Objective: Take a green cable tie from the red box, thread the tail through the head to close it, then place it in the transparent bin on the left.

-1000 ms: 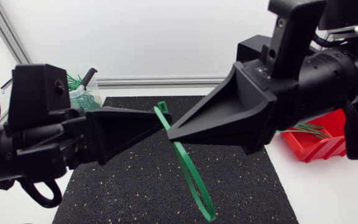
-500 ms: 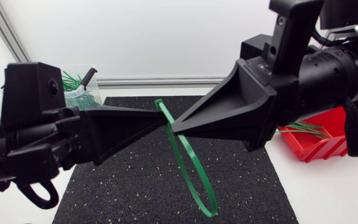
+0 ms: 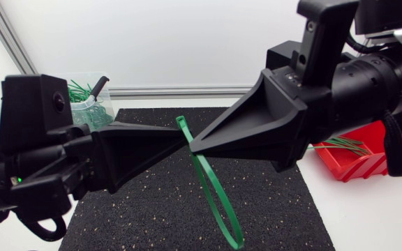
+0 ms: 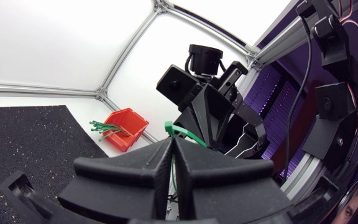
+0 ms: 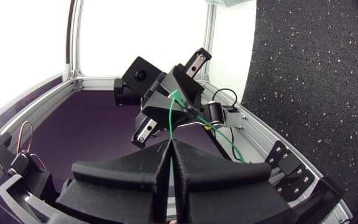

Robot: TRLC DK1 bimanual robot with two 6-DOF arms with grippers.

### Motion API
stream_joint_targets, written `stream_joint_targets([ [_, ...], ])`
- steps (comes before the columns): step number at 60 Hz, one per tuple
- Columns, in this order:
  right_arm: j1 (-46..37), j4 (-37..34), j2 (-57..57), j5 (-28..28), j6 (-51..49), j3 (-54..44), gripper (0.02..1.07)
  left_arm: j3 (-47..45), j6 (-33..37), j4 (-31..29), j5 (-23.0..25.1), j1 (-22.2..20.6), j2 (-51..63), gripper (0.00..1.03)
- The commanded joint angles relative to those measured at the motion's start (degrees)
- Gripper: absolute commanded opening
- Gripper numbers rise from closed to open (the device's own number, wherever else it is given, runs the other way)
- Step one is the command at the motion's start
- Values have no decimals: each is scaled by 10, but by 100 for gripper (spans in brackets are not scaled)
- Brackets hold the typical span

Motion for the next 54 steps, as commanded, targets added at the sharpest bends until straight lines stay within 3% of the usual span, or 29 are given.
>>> stream_joint_targets([
  [1, 3, 7, 15, 14, 17, 2, 8, 3, 27, 0, -5, -25, -10, 4],
  [15, 1, 28, 48, 48, 42, 7, 8, 2, 62, -9, -51, -66, -20, 4],
  [24, -11, 34, 66, 49, 43, 9, 8, 0, 64, -15, -53, -72, -28, 4],
  [28, -8, 32, 64, 49, 40, 8, 21, -3, 71, -16, -57, -70, -30, 4],
  [33, 1, 33, 43, 48, 35, 2, 49, -9, 85, -18, -56, -53, -31, 4],
  [35, 3, 32, 33, 47, 32, 2, 55, -13, 93, -19, -54, -45, -31, 4],
  [46, -15, 31, -5, 38, 18, 8, 57, -18, 131, -26, -12, 6, -31, 4],
  [54, -61, 38, -2, 20, -3, 20, 57, -15, 196, -42, -13, 19, -27, 4],
])
